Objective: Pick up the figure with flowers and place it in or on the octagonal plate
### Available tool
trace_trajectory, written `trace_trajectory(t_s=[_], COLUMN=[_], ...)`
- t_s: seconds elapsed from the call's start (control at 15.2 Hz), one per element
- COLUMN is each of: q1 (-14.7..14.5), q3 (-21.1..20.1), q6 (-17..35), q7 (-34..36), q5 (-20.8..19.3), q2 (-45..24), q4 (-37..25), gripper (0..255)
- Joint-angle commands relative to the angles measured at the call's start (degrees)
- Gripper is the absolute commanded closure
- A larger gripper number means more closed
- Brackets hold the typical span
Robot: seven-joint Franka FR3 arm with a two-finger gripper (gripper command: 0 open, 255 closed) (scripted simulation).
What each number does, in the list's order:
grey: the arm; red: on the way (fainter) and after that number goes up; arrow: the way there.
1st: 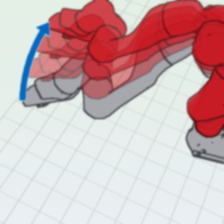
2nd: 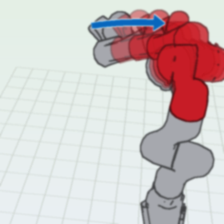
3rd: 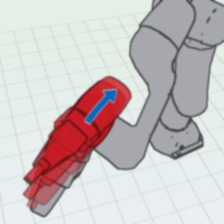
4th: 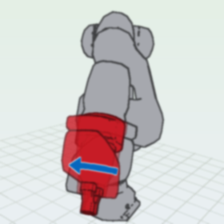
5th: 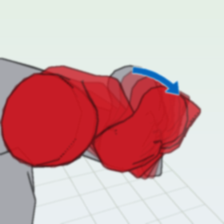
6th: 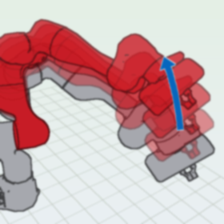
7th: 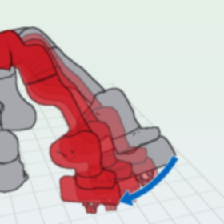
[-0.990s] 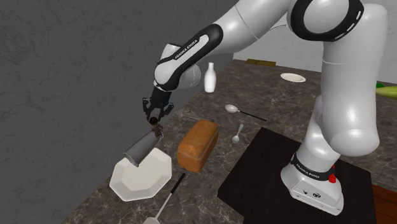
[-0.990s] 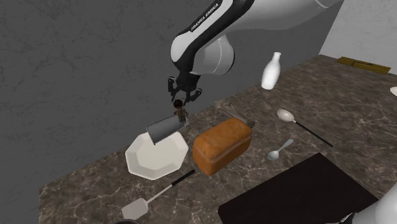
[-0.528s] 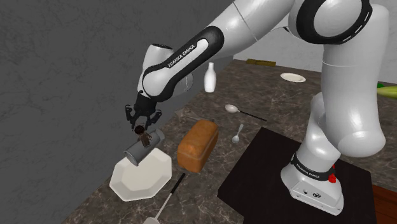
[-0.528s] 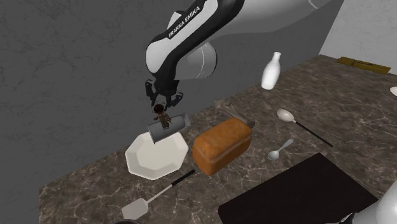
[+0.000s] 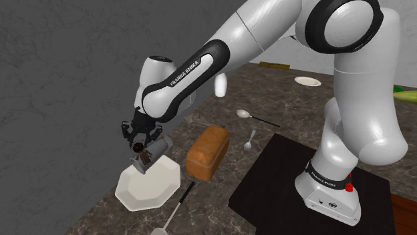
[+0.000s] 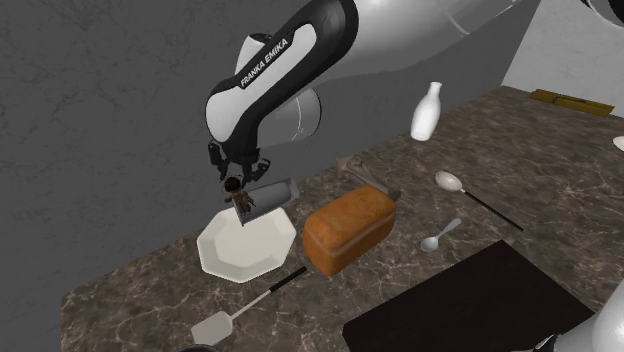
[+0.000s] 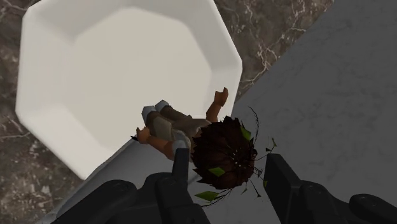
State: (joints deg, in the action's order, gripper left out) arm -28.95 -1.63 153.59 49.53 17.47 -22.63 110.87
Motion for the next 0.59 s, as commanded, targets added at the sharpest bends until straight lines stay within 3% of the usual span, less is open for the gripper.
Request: trace_trajectory(t_s=[0.0,0.53], q1=[0.2,1.0], q3=[-0.3,-1.6], q6=[1.3,5.9], q7=[-0.6,-2.7], q5=[0.5,2.1], q2=[-1.0,-5.3], q4=[0.4,0.6], gripper=[255,255])
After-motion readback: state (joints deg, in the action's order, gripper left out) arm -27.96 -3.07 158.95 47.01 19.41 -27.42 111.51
